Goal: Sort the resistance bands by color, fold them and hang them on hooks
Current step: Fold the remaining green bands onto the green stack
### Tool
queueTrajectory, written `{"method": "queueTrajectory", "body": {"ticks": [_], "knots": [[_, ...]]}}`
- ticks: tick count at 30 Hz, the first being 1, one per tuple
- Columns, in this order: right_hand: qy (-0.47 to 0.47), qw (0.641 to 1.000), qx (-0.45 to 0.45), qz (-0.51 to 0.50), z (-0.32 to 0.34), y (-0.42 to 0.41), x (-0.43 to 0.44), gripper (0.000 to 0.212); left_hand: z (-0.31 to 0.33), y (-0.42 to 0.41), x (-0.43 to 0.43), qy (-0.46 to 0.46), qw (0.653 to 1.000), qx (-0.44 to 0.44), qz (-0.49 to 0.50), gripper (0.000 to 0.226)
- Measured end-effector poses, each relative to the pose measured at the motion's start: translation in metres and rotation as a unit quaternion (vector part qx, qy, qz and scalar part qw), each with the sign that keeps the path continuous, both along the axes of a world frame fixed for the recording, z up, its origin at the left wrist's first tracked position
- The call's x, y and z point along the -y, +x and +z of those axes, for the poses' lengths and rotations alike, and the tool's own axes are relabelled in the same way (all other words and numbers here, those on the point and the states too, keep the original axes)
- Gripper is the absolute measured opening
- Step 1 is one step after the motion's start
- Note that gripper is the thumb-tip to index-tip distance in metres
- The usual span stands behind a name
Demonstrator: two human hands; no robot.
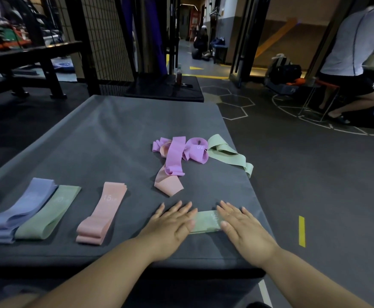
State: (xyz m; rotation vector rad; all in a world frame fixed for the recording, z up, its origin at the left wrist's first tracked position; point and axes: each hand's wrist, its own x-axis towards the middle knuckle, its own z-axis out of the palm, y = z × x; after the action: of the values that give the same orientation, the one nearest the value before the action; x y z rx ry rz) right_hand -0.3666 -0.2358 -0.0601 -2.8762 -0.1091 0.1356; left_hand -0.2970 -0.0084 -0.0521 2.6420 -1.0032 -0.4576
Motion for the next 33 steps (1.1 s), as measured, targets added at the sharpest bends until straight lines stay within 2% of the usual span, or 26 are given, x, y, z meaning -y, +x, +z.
{"method": "queueTrajectory", "body": {"ticks": [2, 3, 6, 7, 10, 14, 16, 19, 22, 28, 33], "knots": [[0.035, 0.999, 0.011, -0.024, 0.0, 0.003, 0.004, 0.119, 0.003, 0.002, 0.001, -0.042, 0.999, -0.015, 0.02, 0.048], [0.036, 0.999, 0.011, -0.025, 0.002, 0.003, 0.004, 0.112, 0.002, 0.004, 0.001, -0.054, 0.998, -0.018, 0.026, 0.048], [-0.001, 1.0, 0.018, -0.012, 0.008, 0.002, 0.001, 0.055, -0.007, 0.01, -0.002, -0.104, 0.99, -0.063, 0.071, 0.056], [-0.003, 1.0, 0.022, -0.013, 0.009, 0.002, 0.0, 0.048, -0.01, 0.011, -0.003, -0.117, 0.986, -0.078, 0.087, 0.058], [0.005, 0.999, 0.03, -0.022, 0.011, 0.003, 0.001, 0.045, -0.011, 0.011, -0.006, -0.117, 0.983, -0.083, 0.111, 0.061], [0.053, 0.995, 0.044, -0.067, 0.014, 0.006, 0.002, 0.047, 0.005, 0.012, -0.006, -0.115, 0.983, 0.041, 0.134, 0.047], [0.063, 0.989, 0.071, -0.115, 0.018, 0.007, 0.003, 0.047, 0.012, 0.012, -0.006, -0.098, 0.98, 0.066, 0.161, 0.038], [0.094, 0.97, 0.068, -0.213, 0.027, 0.008, 0.003, 0.042, 0.018, 0.01, -0.004, -0.088, 0.977, 0.033, 0.192, 0.026], [0.071, 0.961, 0.025, -0.265, 0.035, 0.008, -0.001, 0.019, 0.02, 0.012, -0.001, -0.073, 0.977, 0.023, 0.2, 0.025], [0.049, 0.955, -0.041, -0.289, 0.042, 0.012, -0.005, 0.026, 0.023, 0.012, 0.003, -0.052, 0.975, -0.016, 0.217, 0.023], [0.078, 0.948, -0.066, -0.301, 0.046, 0.012, -0.007, 0.017, 0.026, 0.011, 0.005, -0.05, 0.974, -0.016, 0.218, 0.015]]}}
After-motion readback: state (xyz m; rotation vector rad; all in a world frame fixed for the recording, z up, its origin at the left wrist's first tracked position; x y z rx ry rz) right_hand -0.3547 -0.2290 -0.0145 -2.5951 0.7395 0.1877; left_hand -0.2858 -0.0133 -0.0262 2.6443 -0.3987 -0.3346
